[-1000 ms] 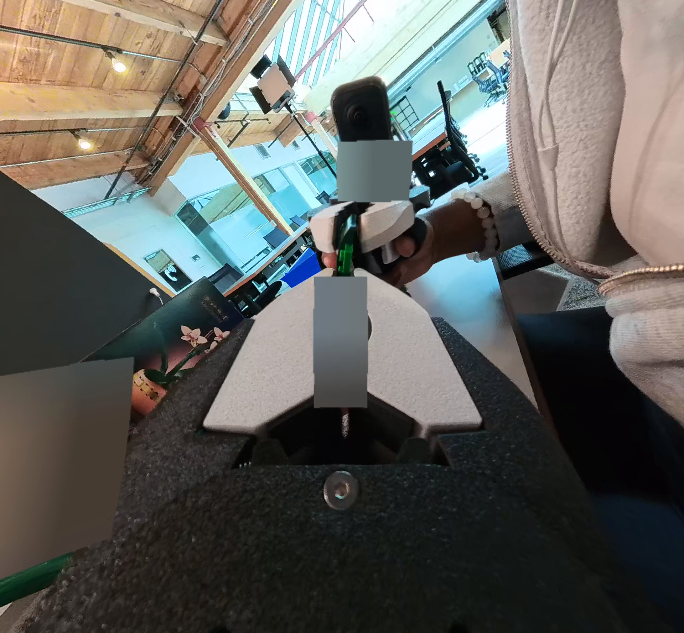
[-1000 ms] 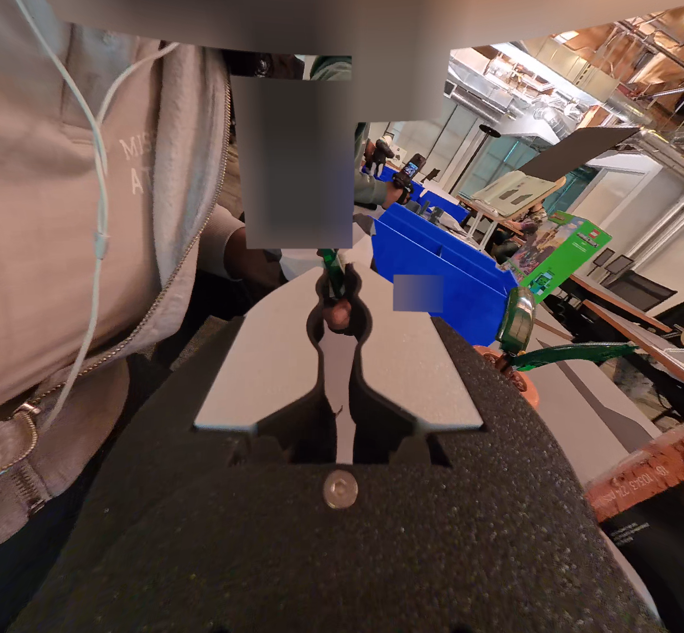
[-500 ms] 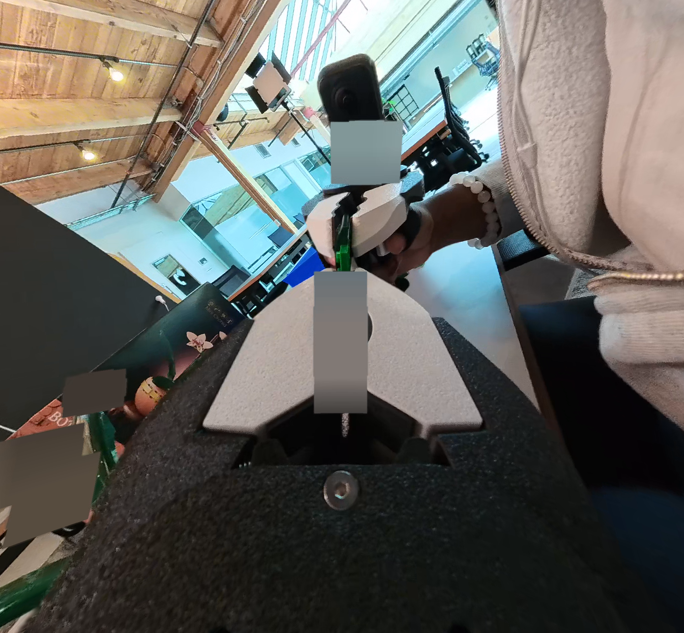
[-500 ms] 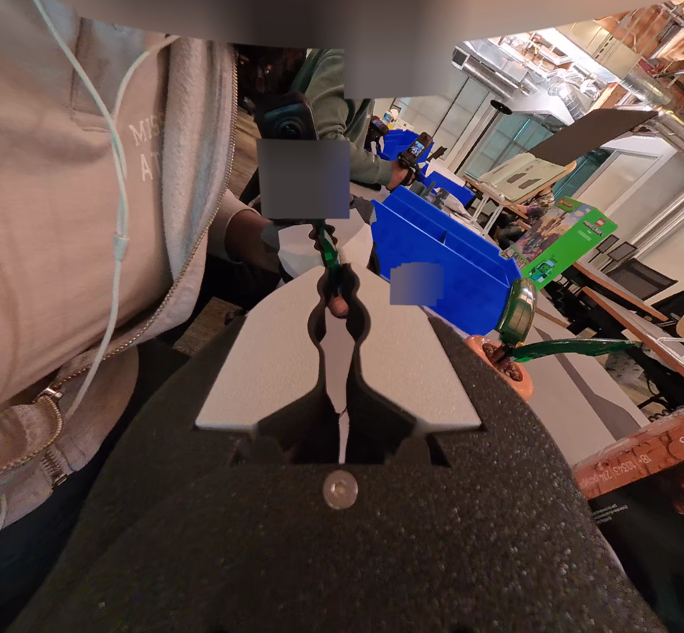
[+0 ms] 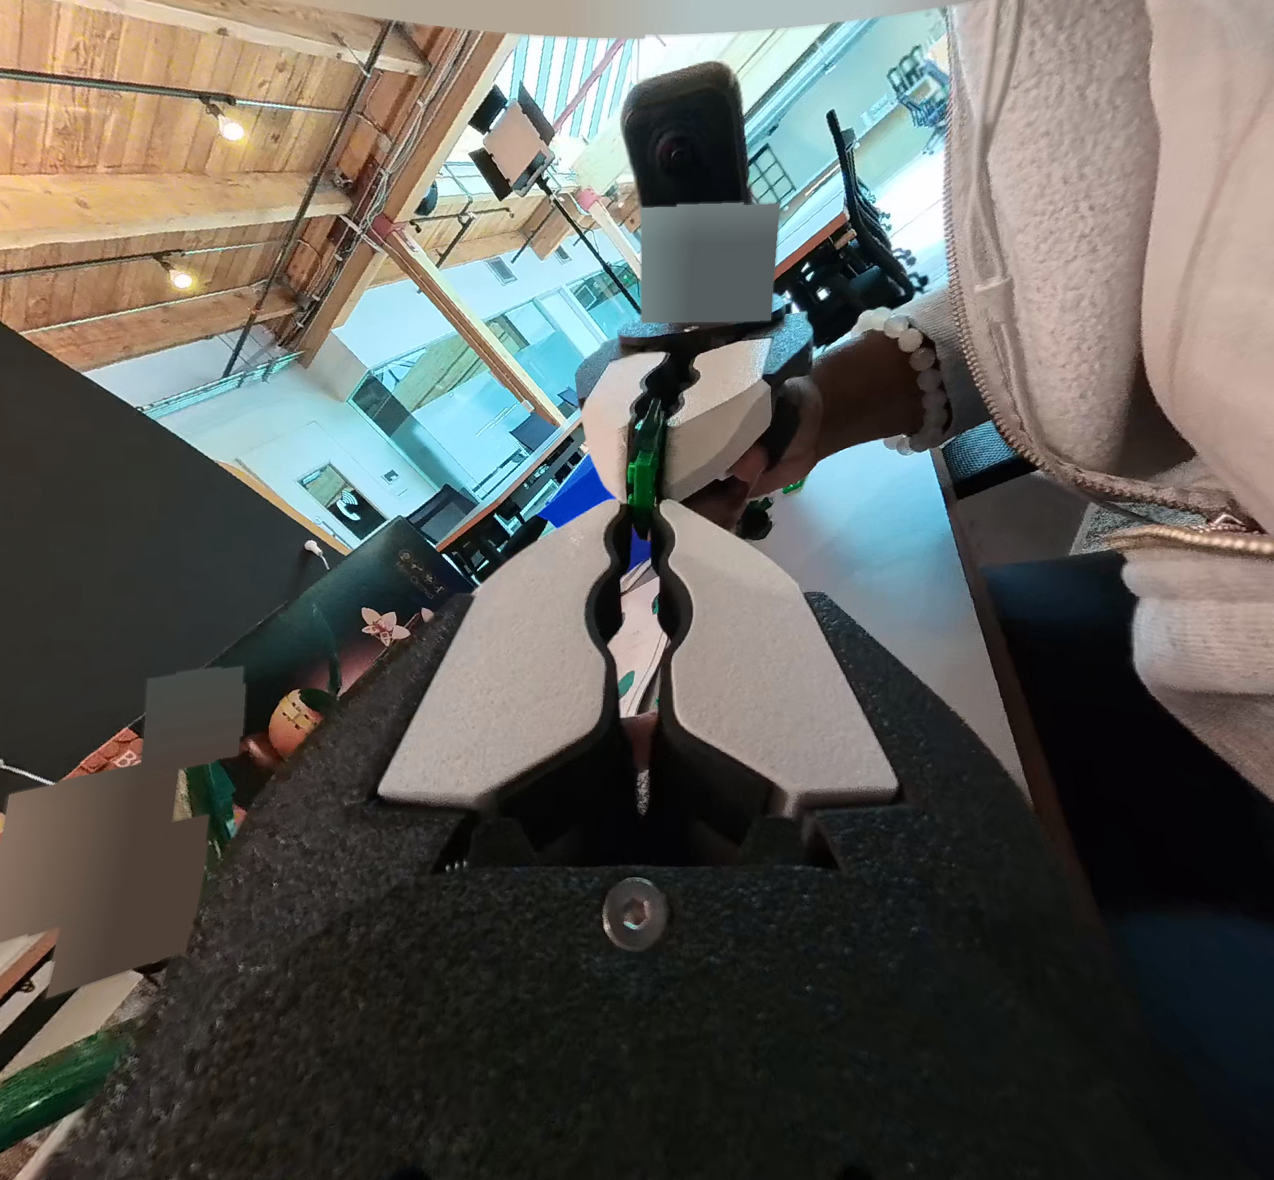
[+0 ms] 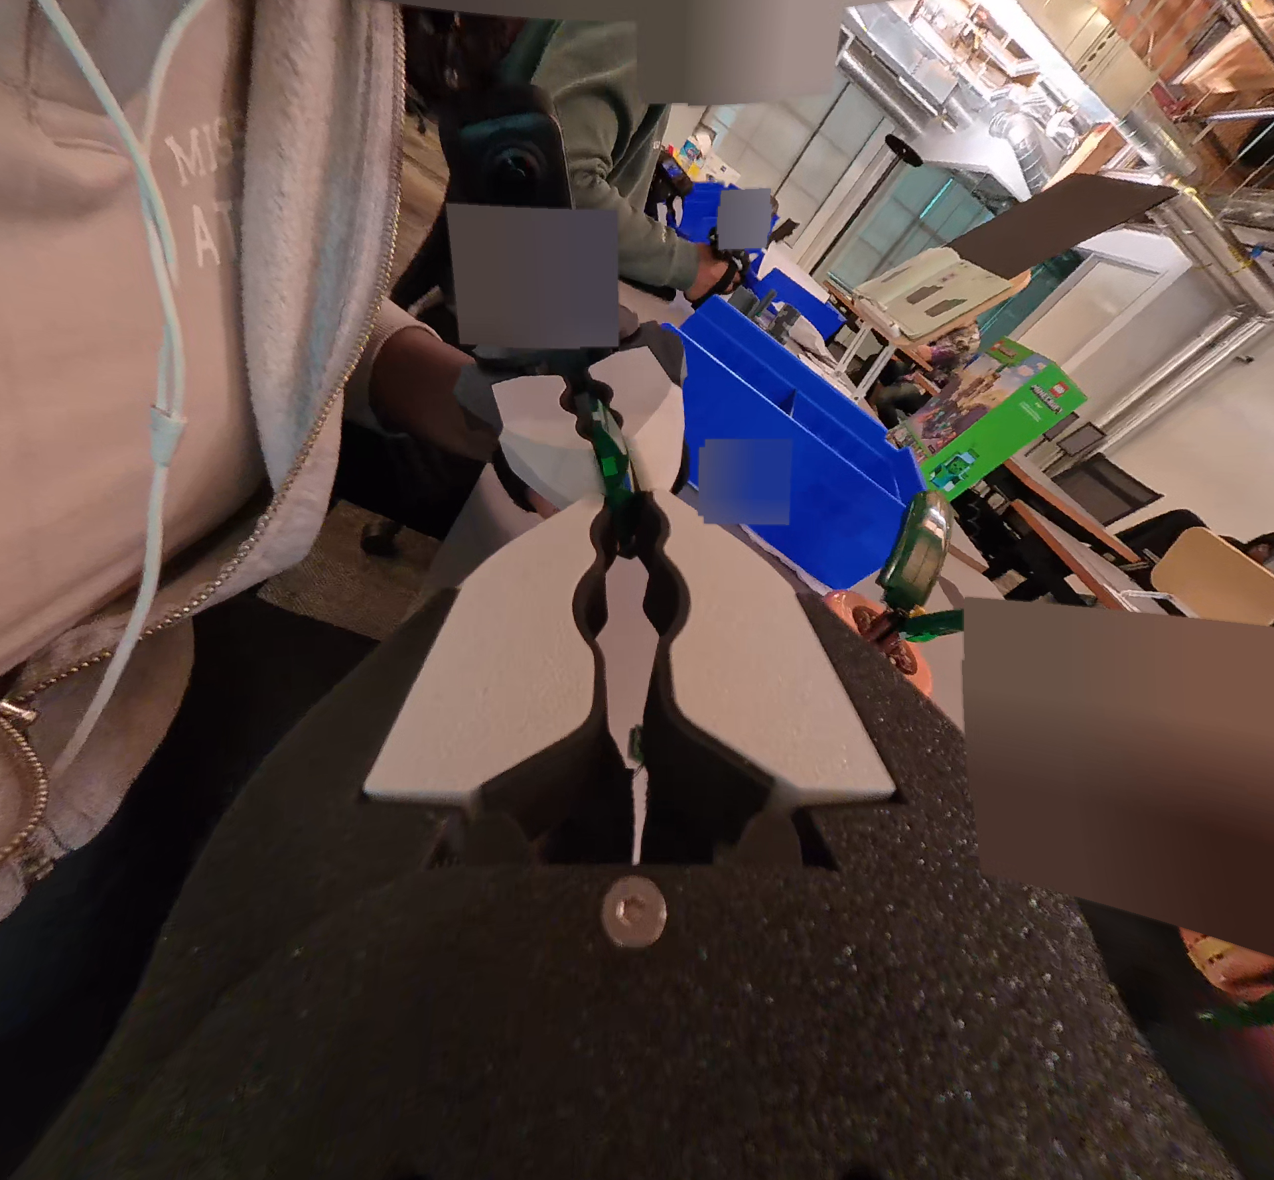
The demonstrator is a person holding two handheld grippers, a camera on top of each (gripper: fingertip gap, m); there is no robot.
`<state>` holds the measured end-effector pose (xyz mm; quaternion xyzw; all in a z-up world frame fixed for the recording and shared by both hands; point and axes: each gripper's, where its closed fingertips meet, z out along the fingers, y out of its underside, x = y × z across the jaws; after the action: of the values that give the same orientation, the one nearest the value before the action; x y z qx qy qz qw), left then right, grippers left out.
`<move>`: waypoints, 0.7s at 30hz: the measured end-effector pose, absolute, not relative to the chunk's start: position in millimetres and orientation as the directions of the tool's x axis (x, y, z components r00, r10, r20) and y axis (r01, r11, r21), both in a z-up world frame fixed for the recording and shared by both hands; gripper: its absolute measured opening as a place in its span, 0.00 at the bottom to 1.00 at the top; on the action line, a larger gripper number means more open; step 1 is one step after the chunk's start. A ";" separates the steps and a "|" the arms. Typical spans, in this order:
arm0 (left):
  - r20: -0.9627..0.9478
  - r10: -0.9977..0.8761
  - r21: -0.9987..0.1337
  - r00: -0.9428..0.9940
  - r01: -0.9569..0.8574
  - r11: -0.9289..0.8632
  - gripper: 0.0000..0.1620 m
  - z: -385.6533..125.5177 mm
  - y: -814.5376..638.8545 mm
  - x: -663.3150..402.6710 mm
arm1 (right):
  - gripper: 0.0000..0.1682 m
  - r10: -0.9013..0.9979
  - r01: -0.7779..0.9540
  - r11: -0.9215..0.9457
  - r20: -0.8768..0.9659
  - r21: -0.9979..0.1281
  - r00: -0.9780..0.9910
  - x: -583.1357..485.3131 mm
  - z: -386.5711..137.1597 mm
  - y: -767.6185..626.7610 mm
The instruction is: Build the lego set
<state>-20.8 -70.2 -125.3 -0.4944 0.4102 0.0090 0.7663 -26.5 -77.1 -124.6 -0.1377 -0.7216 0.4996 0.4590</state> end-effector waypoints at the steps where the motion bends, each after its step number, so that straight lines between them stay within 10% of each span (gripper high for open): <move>1: -0.637 -0.393 -0.752 0.663 -0.422 0.507 0.02 -126.6 -69.5 -21.6 | 0.03 0.656 -0.249 0.481 0.534 -0.840 -0.534 -27.9 -125.8 -75.8; 21: -0.496 -0.480 -0.848 0.723 -0.285 0.446 0.04 -129.2 -63.2 -22.5 | 0.03 0.736 -0.243 0.428 0.492 -0.870 -0.464 -30.9 -123.3 -71.9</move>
<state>-22.5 -63.2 -129.2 -0.5222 0.3665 -0.0635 0.7674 -30.9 -71.9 -123.3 -0.1784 -0.6915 0.5041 0.4857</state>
